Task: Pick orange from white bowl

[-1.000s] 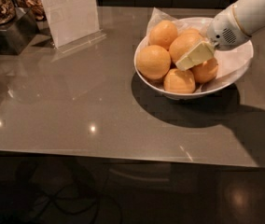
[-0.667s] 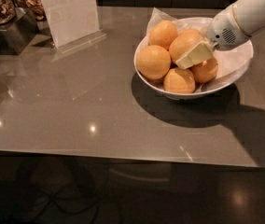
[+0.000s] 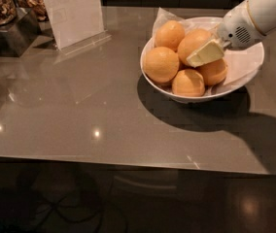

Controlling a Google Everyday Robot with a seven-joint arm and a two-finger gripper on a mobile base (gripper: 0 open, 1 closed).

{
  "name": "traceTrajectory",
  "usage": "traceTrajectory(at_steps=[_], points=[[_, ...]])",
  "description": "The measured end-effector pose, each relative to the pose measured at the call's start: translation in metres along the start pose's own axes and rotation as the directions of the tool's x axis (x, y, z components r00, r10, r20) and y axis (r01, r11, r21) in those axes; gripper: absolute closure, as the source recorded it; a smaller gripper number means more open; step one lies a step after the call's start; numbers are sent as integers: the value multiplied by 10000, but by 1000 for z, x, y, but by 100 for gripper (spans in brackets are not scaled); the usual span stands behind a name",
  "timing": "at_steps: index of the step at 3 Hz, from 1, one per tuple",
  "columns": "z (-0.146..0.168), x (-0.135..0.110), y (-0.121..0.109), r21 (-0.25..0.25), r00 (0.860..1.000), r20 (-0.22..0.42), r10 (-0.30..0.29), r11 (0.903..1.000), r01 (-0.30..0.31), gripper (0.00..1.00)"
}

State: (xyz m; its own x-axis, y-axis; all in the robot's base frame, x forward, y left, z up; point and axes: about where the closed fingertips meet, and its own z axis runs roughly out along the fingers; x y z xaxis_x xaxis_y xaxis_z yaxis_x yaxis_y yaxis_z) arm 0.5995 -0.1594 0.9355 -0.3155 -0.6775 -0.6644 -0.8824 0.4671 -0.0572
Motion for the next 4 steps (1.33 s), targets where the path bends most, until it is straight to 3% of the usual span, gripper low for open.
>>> traceTrajectory(at_steps=[1,2,3,4], points=[[-15,2,6,296,9996,230,-155,9995,148,100],[-18,7,3,76,9987,507,21,10000,-25,100],[-32,7,2,-580,9920,1259,50,9983,23,100],[-81,3,11,-1202,9699,2432,-94,9919,398,100]])
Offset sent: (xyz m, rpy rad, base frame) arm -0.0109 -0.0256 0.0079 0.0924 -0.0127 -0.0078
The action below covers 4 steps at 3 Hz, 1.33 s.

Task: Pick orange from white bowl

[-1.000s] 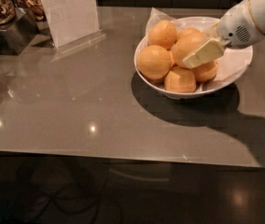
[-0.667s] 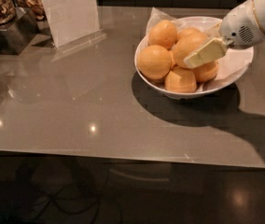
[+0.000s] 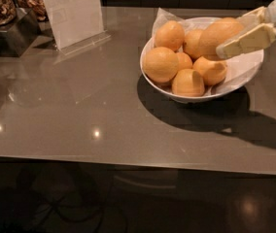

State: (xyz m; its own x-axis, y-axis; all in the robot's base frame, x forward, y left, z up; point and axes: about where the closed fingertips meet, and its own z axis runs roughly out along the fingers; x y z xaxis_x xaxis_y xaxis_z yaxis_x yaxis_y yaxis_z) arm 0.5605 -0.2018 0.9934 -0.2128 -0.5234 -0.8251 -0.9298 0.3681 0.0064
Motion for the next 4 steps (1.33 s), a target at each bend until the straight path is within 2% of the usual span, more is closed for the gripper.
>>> traceTrajectory(at_steps=[1,2,4], points=[[-19,-4,6,-309,9991,425,-18,9995,31,100],[-20,-6,7,-341,9989,470,-50,9994,67,100],[-27,3,26,346,9999,-35,-116,9993,117,100]])
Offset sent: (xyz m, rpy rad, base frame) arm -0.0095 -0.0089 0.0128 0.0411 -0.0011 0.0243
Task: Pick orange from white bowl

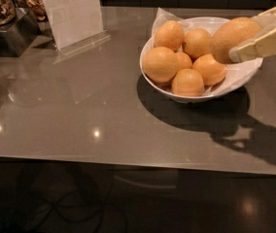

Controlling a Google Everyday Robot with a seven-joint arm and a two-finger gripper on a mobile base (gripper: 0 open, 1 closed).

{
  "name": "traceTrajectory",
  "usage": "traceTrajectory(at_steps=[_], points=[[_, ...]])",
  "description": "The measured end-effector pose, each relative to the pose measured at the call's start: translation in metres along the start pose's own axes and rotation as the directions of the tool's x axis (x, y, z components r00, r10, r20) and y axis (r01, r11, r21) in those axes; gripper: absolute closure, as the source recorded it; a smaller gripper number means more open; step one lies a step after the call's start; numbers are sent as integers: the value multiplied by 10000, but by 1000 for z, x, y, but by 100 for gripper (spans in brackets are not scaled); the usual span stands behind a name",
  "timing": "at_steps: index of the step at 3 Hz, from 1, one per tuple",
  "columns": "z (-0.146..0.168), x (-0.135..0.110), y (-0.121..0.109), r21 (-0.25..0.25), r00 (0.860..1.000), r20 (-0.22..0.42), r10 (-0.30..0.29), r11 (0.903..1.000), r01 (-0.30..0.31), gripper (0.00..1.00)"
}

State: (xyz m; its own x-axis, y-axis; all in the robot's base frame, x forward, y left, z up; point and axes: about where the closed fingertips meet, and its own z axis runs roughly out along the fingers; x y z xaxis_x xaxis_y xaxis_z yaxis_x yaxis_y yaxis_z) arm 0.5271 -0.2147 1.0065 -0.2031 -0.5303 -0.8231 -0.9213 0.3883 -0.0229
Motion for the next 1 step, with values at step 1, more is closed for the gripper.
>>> traceTrajectory(at_steps=[1], points=[[2,1,1,-35,10000,-27,31,10000,-31,100]])
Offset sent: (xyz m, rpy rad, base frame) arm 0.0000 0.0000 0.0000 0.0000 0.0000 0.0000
